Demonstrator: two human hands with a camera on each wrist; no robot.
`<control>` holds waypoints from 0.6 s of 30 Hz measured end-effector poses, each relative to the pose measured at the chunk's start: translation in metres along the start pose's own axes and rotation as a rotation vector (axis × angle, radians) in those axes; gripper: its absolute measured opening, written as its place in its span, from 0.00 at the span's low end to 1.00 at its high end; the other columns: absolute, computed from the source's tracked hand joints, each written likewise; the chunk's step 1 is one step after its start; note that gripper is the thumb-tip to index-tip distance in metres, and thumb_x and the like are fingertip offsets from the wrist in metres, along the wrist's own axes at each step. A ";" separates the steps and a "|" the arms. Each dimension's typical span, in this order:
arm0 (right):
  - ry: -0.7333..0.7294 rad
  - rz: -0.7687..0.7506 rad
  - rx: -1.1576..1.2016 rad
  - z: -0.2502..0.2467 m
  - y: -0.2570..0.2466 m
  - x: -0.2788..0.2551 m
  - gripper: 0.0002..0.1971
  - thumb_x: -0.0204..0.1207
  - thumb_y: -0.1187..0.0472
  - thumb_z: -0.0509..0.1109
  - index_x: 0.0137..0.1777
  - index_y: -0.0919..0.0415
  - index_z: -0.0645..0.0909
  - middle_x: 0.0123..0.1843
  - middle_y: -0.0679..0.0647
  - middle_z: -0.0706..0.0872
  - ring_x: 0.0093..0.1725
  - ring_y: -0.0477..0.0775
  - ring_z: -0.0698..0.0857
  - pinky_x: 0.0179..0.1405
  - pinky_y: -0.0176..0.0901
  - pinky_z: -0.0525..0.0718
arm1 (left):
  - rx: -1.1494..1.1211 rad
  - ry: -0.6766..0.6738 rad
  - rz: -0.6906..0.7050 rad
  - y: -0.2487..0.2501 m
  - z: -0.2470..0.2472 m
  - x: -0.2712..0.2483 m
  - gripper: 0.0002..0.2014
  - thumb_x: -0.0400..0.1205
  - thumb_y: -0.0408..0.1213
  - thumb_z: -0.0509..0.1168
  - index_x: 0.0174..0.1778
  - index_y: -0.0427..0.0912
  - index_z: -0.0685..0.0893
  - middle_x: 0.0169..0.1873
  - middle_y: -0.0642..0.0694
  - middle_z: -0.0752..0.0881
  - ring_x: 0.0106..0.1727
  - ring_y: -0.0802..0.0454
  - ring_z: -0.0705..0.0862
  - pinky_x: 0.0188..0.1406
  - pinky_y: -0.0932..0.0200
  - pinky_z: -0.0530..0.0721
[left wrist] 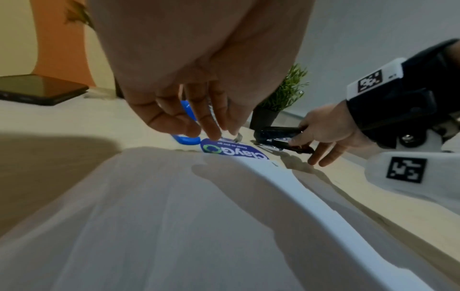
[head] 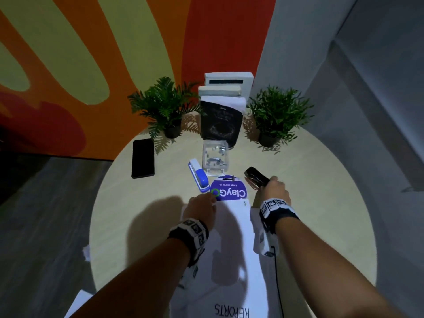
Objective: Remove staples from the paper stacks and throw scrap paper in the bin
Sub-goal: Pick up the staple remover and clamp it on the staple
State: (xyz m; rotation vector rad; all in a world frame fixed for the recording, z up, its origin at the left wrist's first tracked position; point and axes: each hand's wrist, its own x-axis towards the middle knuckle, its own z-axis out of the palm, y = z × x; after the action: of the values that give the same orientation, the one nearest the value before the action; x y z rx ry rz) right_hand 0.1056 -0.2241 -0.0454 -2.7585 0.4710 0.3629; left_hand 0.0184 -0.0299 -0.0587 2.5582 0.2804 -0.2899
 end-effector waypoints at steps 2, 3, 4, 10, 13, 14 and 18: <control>0.022 -0.085 0.032 -0.010 0.000 -0.009 0.13 0.81 0.58 0.65 0.61 0.65 0.72 0.56 0.66 0.82 0.55 0.71 0.84 0.43 0.53 0.78 | -0.027 0.056 0.063 0.013 -0.001 -0.001 0.13 0.83 0.37 0.61 0.59 0.52 0.85 0.56 0.44 0.88 0.59 0.40 0.84 0.58 0.49 0.84; 0.020 -0.146 0.036 -0.014 0.001 -0.016 0.13 0.81 0.58 0.65 0.60 0.65 0.73 0.54 0.66 0.82 0.53 0.70 0.84 0.41 0.51 0.75 | -0.019 0.089 0.113 0.019 -0.002 -0.001 0.15 0.82 0.36 0.61 0.63 0.53 0.84 0.58 0.46 0.88 0.61 0.41 0.83 0.58 0.49 0.84; 0.015 -0.212 0.044 -0.019 0.002 -0.023 0.12 0.81 0.59 0.65 0.60 0.64 0.74 0.53 0.65 0.82 0.52 0.69 0.84 0.40 0.49 0.73 | 0.022 0.113 0.181 0.027 -0.003 -0.001 0.19 0.82 0.34 0.63 0.69 0.52 0.82 0.62 0.47 0.86 0.63 0.41 0.82 0.59 0.48 0.83; -0.062 -0.580 0.170 -0.028 0.001 -0.070 0.18 0.75 0.59 0.73 0.64 0.57 0.81 0.54 0.59 0.86 0.55 0.59 0.84 0.50 0.40 0.75 | 0.117 0.131 0.500 0.048 -0.012 -0.007 0.30 0.81 0.38 0.70 0.80 0.52 0.73 0.75 0.52 0.81 0.75 0.42 0.76 0.73 0.48 0.74; -0.085 -0.598 0.346 -0.031 0.004 -0.084 0.18 0.72 0.60 0.76 0.62 0.56 0.83 0.52 0.54 0.88 0.49 0.49 0.83 0.51 0.32 0.74 | 0.022 0.075 0.445 0.041 -0.023 -0.018 0.17 0.85 0.41 0.65 0.71 0.53 0.80 0.60 0.54 0.86 0.61 0.56 0.82 0.56 0.61 0.79; -0.100 -0.547 0.423 -0.031 0.005 -0.087 0.17 0.73 0.61 0.76 0.62 0.55 0.83 0.50 0.53 0.88 0.45 0.48 0.84 0.52 0.33 0.77 | -0.058 0.062 0.413 0.039 -0.027 -0.023 0.16 0.85 0.37 0.64 0.69 0.52 0.80 0.57 0.55 0.85 0.56 0.67 0.83 0.49 0.70 0.78; -0.176 -0.369 0.669 -0.029 0.000 -0.097 0.06 0.81 0.63 0.67 0.53 0.57 0.84 0.35 0.56 0.89 0.38 0.55 0.87 0.51 0.44 0.86 | -0.339 0.037 0.306 0.033 -0.032 -0.045 0.19 0.83 0.24 0.62 0.67 0.45 0.76 0.52 0.53 0.81 0.45 0.68 0.83 0.42 0.84 0.74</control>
State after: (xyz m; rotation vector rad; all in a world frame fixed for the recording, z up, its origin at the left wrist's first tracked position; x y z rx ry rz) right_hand 0.0221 -0.2074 0.0103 -2.0775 0.0153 0.2849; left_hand -0.0114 -0.0463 -0.0042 2.2302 -0.0486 -0.0709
